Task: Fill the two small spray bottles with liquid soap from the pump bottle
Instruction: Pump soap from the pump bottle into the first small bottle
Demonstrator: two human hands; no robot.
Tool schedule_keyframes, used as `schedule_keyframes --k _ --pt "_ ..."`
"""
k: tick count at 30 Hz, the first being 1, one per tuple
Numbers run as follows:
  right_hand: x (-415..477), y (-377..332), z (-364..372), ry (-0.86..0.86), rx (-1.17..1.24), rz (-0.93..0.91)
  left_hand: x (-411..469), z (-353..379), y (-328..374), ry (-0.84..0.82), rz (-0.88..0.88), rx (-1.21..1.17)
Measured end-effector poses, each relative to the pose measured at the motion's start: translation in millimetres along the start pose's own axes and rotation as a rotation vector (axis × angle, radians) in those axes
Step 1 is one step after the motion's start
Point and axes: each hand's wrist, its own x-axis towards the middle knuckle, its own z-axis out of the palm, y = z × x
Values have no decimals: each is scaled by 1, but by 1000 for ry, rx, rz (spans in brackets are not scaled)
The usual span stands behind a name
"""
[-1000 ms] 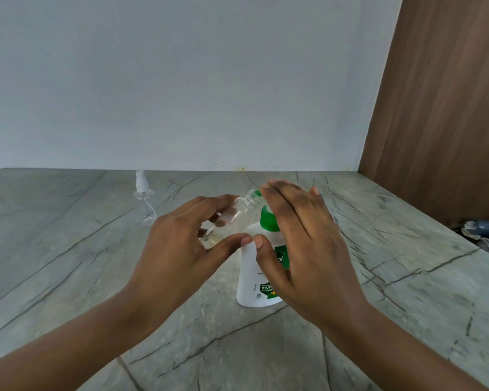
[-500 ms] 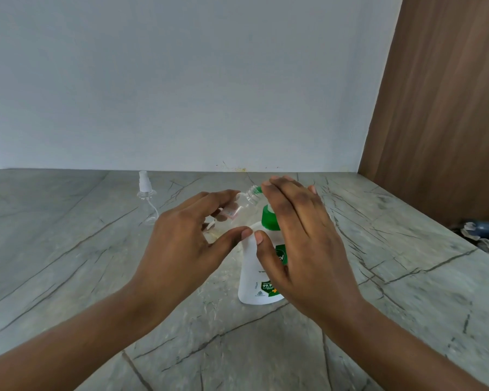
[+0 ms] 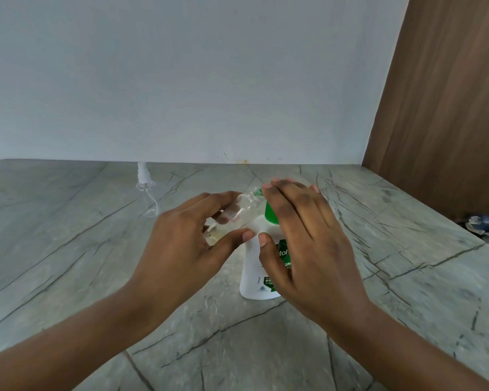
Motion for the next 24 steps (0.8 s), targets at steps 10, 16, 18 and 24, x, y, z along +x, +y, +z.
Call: schedule_keyframes --k 10,16,18,24 --pt "6 1 -3 -10 11 35 4 -3 3 10 7 -14" --pt "7 1 -5 -14 29 33 3 -6 2 -8 10 -5" --pt "7 1 -5 -13 25 33 3 -6 3 -12 17 4" --pt "9 0 -8 -1 45 34 2 -7 4 -51 1 -8"
